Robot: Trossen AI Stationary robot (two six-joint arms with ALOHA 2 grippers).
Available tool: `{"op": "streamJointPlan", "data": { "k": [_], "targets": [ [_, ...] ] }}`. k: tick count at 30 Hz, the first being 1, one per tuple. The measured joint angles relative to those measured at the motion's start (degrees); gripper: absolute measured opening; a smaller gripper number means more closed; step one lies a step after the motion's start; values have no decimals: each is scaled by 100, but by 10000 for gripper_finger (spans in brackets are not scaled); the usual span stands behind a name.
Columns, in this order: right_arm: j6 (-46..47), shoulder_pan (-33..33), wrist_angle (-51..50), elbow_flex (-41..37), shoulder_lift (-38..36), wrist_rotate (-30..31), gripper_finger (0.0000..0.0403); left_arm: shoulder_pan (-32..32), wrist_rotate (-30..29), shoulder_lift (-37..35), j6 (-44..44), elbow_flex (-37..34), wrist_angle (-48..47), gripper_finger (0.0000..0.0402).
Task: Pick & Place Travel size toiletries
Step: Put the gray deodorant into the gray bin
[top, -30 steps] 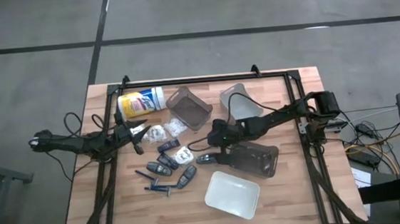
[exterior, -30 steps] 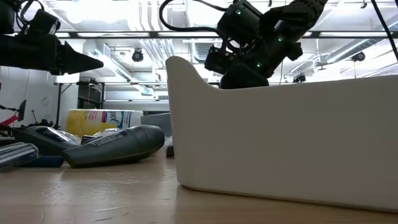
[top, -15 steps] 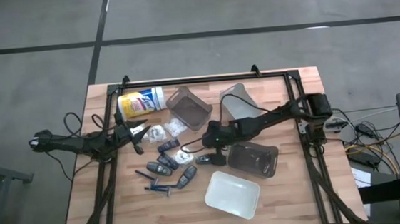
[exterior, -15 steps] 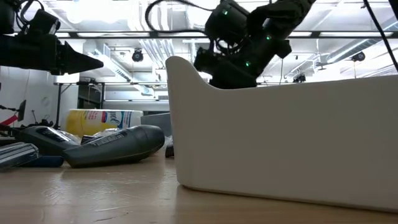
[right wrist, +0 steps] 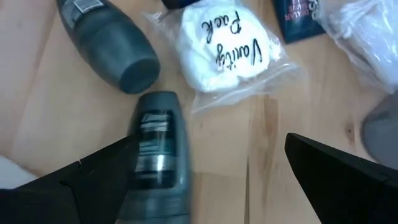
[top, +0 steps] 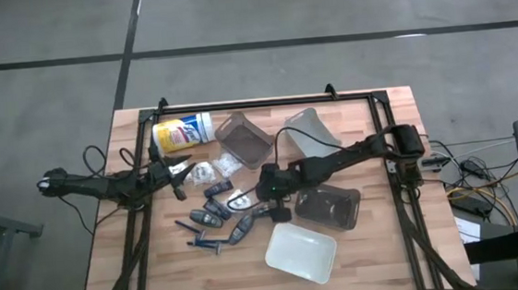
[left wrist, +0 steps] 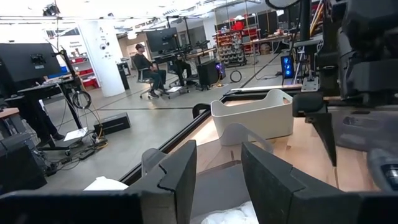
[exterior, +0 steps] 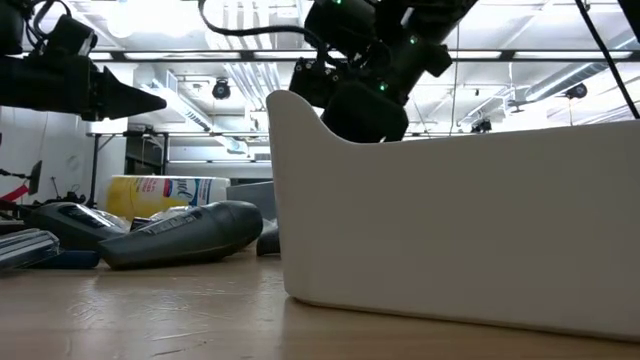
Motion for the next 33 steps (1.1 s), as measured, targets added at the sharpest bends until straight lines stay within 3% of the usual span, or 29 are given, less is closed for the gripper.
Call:
{"op": "streamJointPlan", "data": {
  "k": [17, 33],
  "targets": [
    [151, 159, 53, -422, -20, -38, 400, -1, 17, 0, -2, 0, 0, 133],
    [138, 144, 52, -672, -17, -456, 387, -2, 15, 0, -1, 0, 0, 133]
  ]
}}
